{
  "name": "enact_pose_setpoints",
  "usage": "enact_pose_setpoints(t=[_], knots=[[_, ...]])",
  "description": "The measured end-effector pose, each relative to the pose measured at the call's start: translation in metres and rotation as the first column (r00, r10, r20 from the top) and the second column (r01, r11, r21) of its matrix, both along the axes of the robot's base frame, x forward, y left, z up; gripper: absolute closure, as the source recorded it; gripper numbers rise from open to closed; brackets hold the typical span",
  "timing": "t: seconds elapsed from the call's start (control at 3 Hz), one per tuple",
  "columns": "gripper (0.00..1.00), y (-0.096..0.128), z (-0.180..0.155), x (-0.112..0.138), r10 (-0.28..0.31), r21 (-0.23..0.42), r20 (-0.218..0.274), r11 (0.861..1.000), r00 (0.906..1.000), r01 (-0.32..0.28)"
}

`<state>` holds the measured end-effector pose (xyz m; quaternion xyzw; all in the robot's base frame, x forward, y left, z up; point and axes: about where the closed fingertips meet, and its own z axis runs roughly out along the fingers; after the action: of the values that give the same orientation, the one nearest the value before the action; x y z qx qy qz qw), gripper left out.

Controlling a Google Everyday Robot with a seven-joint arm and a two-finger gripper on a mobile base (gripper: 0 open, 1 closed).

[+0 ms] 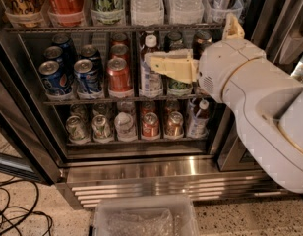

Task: Pick water bottle from top shelf of fridge

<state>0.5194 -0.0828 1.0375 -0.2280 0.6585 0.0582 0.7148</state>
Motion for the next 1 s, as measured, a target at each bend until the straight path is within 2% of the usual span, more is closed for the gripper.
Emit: enact_pose_setpoints(t=[0.33, 0.67, 1.0], knots=[[0.07, 0.050, 0.004, -0.002, 0.055, -0.075, 0.056, 0.996, 0.9969, -0.051], [0.10, 0.109, 0.005, -0.008, 0.138, -0.143, 0.095, 0.982, 0.9859, -0.123], [0.12, 0.142, 0.014, -0.010, 0.145, -0.136, 0.130, 0.983, 0.9808, -0.127]])
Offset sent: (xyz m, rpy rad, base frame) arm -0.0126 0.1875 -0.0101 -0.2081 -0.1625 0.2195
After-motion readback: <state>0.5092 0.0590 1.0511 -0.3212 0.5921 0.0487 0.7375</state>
